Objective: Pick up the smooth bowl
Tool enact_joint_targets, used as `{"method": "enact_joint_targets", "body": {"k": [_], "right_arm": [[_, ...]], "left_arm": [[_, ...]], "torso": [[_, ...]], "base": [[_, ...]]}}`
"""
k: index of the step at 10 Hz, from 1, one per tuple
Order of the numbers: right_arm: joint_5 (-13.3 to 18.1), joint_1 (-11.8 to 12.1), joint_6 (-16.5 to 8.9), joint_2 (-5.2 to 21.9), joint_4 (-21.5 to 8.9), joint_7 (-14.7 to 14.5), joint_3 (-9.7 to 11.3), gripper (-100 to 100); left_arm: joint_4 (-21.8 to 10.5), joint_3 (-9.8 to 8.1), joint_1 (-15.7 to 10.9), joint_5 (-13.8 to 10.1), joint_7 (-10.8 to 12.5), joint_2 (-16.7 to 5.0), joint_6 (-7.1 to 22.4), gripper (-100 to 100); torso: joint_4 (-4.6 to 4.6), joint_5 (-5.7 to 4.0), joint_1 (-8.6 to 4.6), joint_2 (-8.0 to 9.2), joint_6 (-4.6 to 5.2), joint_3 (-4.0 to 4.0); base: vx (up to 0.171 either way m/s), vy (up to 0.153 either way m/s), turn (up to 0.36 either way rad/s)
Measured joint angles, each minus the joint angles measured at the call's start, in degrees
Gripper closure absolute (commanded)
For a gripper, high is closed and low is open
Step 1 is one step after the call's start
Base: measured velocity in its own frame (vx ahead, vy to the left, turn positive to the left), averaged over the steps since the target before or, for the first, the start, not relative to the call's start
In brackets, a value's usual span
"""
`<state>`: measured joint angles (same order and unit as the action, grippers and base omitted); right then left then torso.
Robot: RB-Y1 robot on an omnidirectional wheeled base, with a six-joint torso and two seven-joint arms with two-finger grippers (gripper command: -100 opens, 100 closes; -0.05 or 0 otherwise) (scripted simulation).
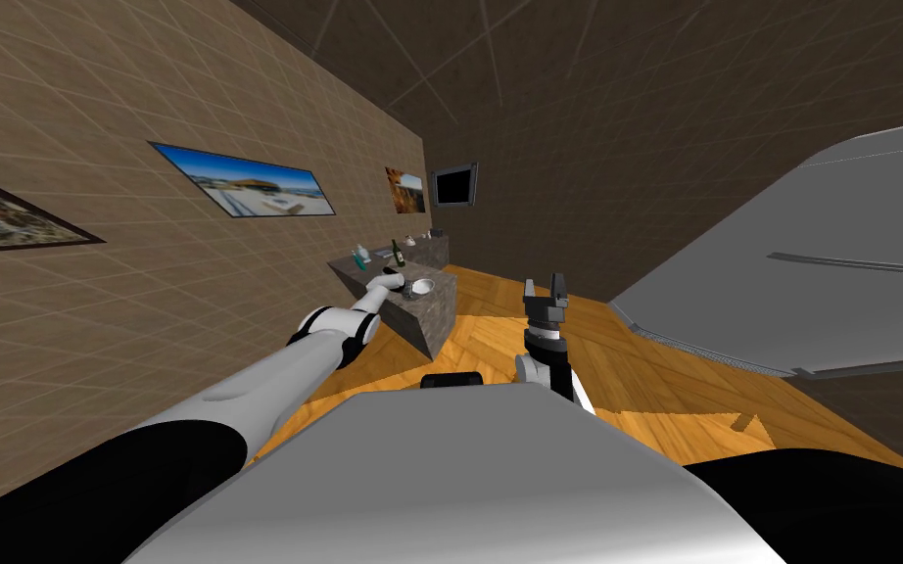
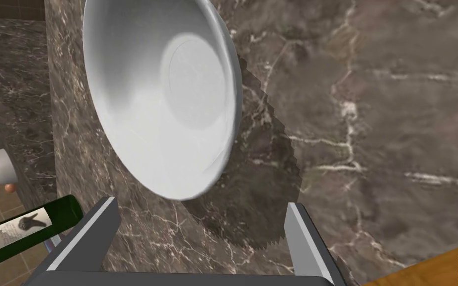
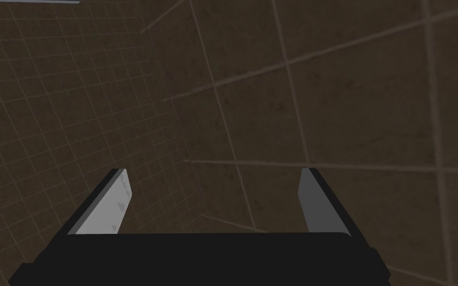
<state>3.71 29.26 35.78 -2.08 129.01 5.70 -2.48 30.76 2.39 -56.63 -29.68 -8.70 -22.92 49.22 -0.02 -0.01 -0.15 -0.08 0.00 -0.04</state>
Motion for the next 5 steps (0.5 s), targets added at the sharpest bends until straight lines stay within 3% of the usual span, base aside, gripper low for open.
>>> {"method": "enact_joint_targets", "body": {"k": [1, 5], "right_arm": [[0.0, 0.0, 0.0, 0.0, 0.0, 0.0, 0.0, 0], [0.0, 0.01, 0.0, 0.0, 0.0, 0.0, 0.0, 0]], "left_arm": [[-0.34, 0.11, -0.26, -0.16, 0.46, -0.02, 0.92, -100], [-7.96, 0.58, -3.15, -2.13, 0.33, 0.56, 2.38, -100]], "torso": [[0.0, 0.0, 0.0, 0.01, -0.01, 0.01], [-0.04, -0.03, -0.13, -0.17, 0.01, -0.1]], "base": [[0.035, -0.013, -0.051], [0.056, -0.033, -0.053]]}}
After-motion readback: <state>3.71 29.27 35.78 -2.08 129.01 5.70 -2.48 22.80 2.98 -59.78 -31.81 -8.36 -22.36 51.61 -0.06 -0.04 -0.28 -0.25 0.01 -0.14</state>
